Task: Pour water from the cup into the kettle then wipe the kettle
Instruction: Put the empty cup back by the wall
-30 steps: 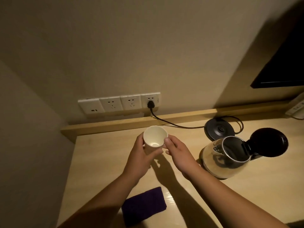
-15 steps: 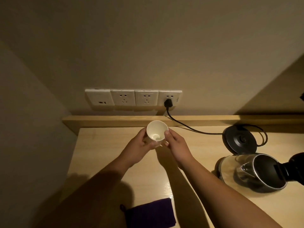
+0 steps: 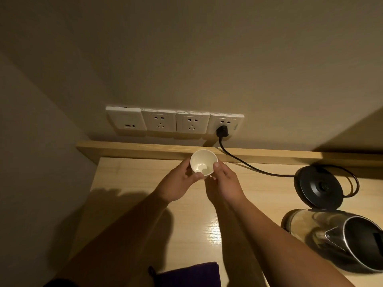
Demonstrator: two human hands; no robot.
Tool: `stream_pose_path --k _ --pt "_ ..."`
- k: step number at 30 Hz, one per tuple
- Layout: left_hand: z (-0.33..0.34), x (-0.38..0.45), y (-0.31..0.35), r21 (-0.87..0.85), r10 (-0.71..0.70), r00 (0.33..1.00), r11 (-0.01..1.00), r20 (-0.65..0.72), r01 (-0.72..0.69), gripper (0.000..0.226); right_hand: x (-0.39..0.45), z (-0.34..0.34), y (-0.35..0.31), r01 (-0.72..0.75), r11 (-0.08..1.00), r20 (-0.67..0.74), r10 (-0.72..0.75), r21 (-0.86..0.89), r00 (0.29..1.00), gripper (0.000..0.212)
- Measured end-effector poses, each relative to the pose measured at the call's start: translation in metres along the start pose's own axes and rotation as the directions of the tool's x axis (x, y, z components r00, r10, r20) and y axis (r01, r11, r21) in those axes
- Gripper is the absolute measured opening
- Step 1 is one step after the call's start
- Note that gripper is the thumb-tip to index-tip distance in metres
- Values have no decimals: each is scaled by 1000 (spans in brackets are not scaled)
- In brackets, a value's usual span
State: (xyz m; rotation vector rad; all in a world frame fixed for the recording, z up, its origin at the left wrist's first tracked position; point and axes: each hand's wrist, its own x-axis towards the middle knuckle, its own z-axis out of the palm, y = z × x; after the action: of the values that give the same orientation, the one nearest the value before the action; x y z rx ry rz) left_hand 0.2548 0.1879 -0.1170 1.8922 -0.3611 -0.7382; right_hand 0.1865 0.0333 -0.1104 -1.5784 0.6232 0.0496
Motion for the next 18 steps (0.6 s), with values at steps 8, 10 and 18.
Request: stream_pose_path --k 8,10,18 --pt "-2 0 2 -2 21 1000 1000 7 -21 52 3 -2 1 11 999 13 -10 -36 1000 37" --pt "-2 0 3 25 26 1000 999 -10 -26 52 3 -3 -1 30 995 7 -30 -90 1000 38" --pt "-3 -15 -1 530 162 962 847 -218 -23 62 -1 -13 -11 54 964 -68 -74 -259 995 51"
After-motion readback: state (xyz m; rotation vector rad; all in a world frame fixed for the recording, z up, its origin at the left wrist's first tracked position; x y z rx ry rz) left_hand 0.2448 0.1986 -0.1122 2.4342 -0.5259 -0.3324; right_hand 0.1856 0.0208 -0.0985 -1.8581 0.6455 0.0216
